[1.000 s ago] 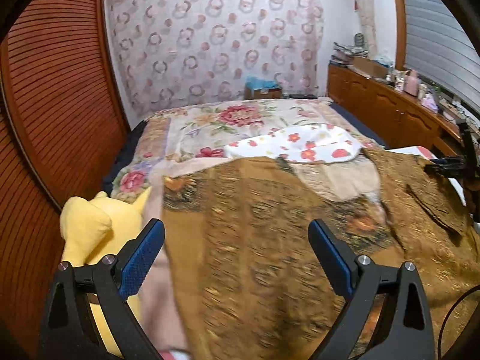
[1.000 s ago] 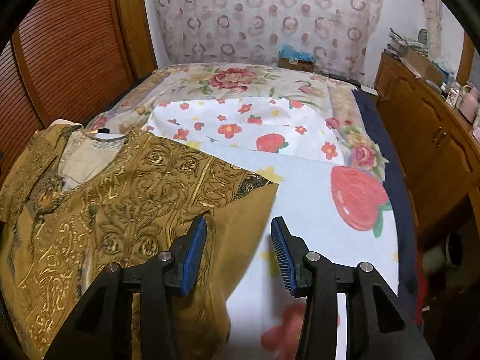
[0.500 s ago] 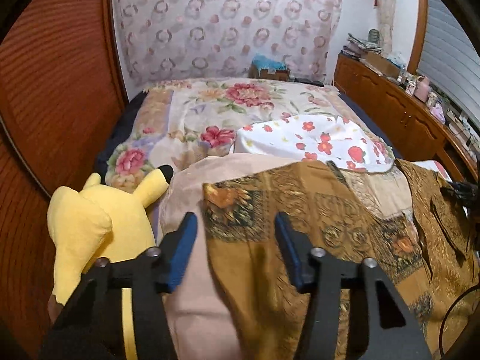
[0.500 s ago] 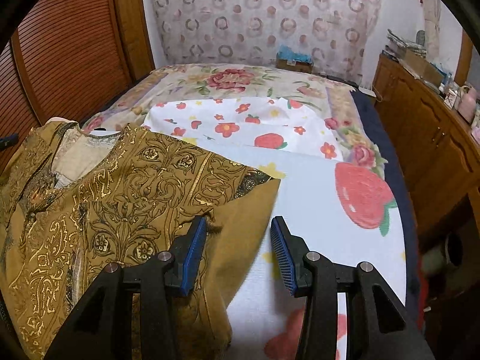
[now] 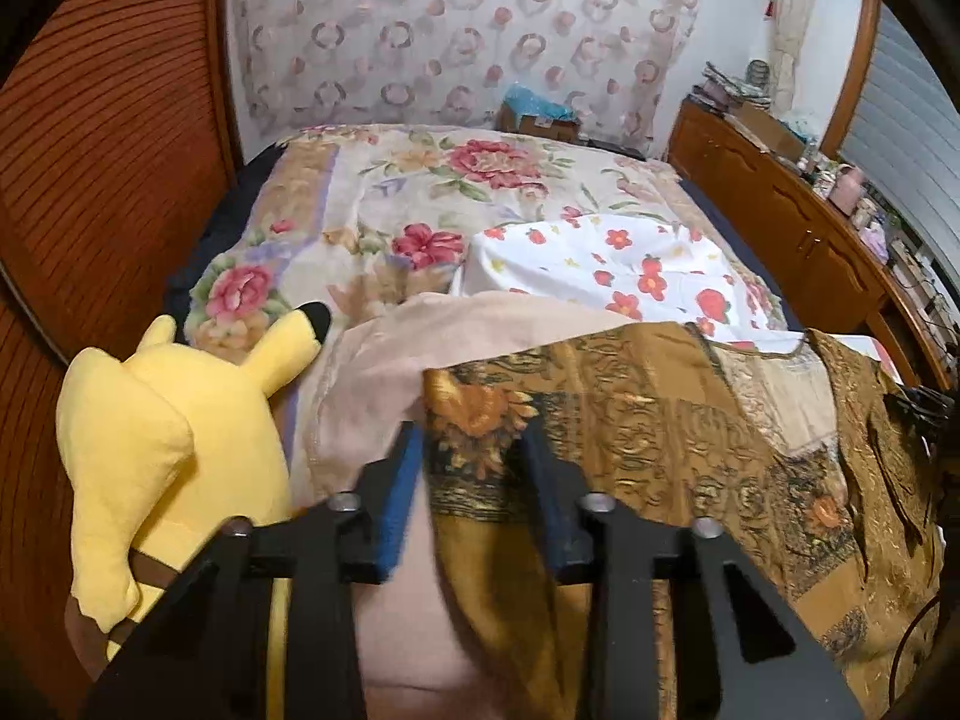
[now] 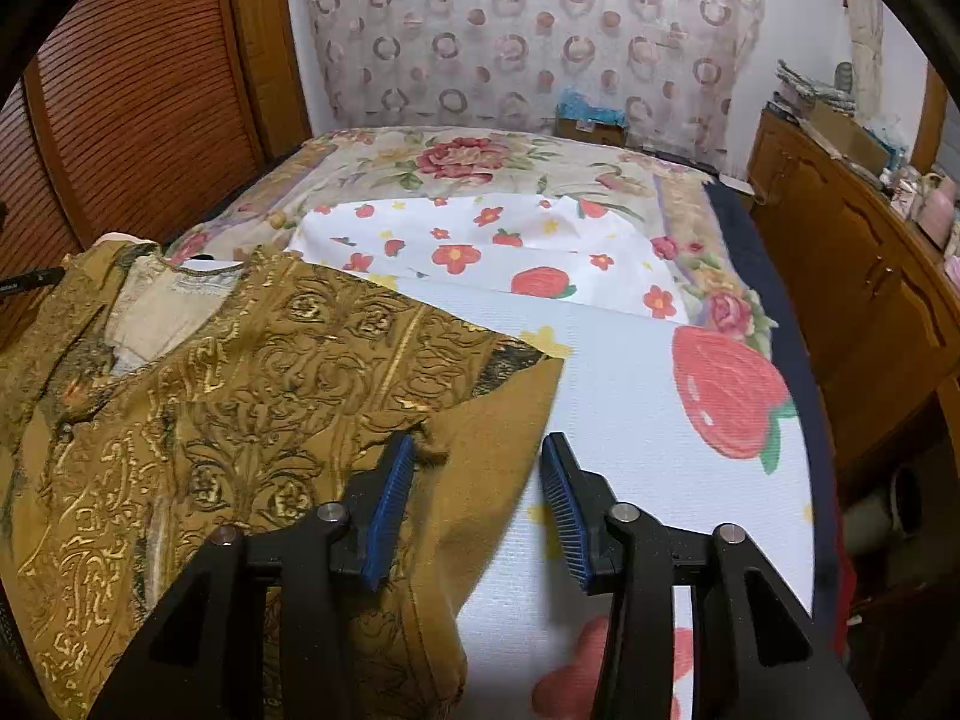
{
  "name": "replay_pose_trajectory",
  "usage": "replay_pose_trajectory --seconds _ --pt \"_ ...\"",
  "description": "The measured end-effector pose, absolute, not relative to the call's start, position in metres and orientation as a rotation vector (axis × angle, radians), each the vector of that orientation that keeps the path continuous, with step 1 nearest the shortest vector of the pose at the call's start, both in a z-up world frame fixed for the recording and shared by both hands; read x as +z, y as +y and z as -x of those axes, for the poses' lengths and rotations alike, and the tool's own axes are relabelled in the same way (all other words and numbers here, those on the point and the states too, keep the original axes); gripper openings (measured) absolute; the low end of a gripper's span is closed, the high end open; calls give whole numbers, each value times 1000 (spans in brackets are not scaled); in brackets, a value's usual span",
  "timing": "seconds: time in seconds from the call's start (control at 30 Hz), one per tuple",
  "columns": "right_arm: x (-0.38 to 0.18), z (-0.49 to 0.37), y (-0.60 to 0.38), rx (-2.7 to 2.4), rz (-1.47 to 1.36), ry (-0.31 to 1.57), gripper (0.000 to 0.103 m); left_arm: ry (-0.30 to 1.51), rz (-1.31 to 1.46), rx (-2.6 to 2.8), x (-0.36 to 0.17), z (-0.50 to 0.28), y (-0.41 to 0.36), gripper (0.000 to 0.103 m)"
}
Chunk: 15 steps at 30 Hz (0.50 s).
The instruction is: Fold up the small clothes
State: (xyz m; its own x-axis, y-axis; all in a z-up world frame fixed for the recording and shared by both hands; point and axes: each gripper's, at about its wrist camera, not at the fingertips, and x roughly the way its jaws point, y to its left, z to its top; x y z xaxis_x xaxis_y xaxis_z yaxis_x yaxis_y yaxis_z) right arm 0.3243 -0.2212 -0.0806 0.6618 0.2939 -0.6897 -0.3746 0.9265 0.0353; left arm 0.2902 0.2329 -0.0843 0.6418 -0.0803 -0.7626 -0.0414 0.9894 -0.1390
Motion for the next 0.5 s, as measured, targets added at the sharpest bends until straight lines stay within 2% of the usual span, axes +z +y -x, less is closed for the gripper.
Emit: replay_pose_trajectory --seconds 0.07,0.1,0.13,0.27,0.5 --pt "-80 -322 -220 406 115 753 22 871 137 -46 -81 -288 227 15" --pt "-80 -321 -219 414 116 749 13 873 145 -61 -80 -287 227 7" --pt "-79 -320 -218 429 116 747 5 877 154 -79 -79 -287 226 5" --pt "-66 -306 -220 399 125 684 4 821 106 -69 -50 -276 215 4" --pt "3 -245 -241 371 107 477 3 638 59 -71 25 -235 184 4"
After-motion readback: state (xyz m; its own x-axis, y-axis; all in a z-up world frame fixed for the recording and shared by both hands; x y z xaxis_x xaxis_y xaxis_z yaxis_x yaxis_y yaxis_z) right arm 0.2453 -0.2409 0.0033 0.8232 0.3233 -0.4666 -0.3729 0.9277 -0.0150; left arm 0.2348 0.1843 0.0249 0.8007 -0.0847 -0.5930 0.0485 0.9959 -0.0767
